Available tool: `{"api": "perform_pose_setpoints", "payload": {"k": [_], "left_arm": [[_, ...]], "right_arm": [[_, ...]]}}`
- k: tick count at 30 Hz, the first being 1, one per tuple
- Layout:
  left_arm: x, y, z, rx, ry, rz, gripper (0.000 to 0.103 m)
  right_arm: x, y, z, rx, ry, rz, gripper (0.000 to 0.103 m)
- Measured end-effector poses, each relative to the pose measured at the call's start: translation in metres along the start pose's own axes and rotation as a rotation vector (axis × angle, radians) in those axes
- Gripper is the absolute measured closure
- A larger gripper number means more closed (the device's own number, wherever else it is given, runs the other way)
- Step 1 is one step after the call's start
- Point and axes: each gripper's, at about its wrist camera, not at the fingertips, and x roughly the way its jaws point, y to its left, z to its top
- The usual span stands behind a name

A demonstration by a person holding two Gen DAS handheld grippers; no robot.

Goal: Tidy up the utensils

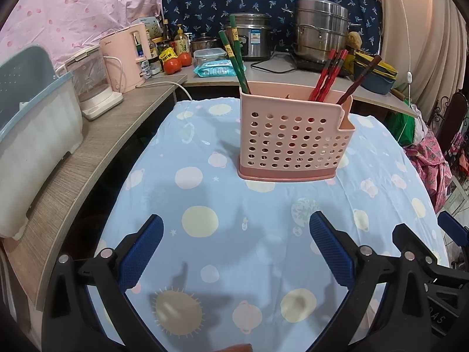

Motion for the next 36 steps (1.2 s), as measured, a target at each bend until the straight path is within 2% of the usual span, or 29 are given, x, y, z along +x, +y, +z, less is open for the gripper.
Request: {"api": "perform_pose_setpoints", "payload": {"k": [36], "left_arm": [[0.0029, 0.0047, 0.0030, 0.001, 0.008, 0.023, 0.008]], "right_arm": [[0.0036, -0.0029, 0.0011, 0.015, 0.011, -0.018, 0.007]]}}
